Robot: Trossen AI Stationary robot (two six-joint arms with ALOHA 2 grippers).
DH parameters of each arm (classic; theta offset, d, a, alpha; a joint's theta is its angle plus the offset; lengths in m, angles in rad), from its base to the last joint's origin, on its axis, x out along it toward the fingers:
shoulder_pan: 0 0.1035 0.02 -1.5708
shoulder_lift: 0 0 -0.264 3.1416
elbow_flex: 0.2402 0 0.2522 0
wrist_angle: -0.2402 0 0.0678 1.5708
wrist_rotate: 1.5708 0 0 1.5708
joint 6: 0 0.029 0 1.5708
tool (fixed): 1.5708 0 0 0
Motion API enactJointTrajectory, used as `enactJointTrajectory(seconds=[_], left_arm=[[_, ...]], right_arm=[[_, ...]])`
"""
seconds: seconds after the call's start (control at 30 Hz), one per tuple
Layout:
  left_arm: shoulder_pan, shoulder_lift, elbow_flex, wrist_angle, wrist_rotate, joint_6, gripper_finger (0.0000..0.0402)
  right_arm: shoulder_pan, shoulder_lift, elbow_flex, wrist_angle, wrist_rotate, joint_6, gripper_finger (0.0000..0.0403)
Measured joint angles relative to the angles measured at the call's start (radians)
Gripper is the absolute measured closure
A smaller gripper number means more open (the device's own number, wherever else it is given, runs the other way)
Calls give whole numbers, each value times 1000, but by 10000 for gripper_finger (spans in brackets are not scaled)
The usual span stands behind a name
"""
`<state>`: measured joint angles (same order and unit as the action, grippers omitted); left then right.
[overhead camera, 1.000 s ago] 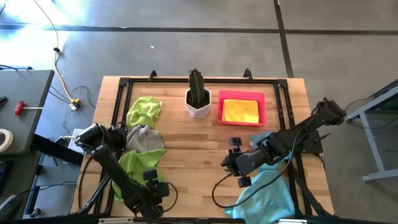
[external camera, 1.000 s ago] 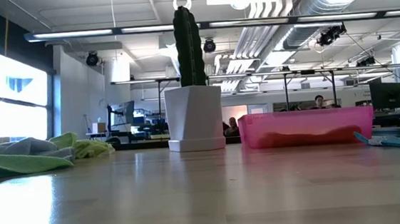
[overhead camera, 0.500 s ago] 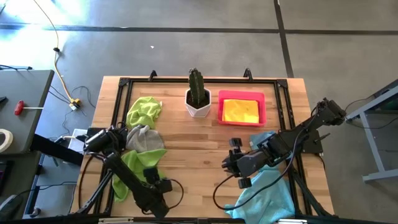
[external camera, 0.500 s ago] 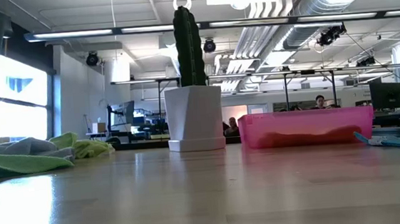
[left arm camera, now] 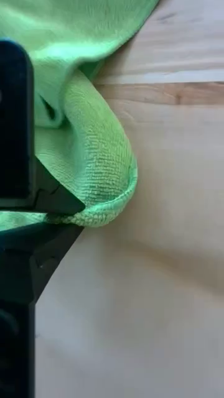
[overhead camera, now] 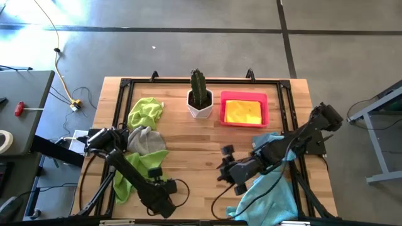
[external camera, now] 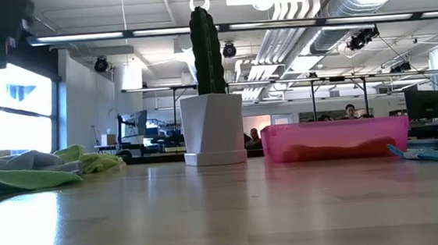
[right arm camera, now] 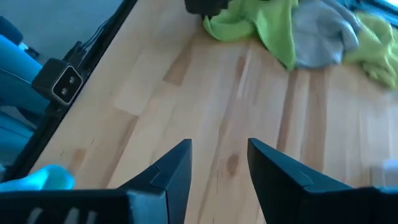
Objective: Fold microfiber towels
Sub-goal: Fold the bottom green microfiber towel
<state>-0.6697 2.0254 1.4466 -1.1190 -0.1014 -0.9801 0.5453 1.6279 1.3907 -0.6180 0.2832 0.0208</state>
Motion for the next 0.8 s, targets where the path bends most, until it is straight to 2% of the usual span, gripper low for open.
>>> enactJointTrajectory(seconds=[0.13, 0.33, 0.43, 0.57, 0.8], left_arm=[[-5, -38, 83, -26, 15, 41, 397], [-12, -106, 188, -123, 6, 41, 398], [-10, -135, 215, -156, -12, 43, 399], [1, -161, 251, -200, -27, 75, 399], [42, -190, 265, -235, -1, 183, 400]], right_arm=[[-14, 79, 0, 127, -14, -87, 253], [-62, 188, -1, 407, -204, -172, 253], [-82, 243, -1, 597, -261, -242, 253], [-107, 303, -1, 812, -284, -288, 253], [-128, 377, 0, 950, -312, -291, 253]])
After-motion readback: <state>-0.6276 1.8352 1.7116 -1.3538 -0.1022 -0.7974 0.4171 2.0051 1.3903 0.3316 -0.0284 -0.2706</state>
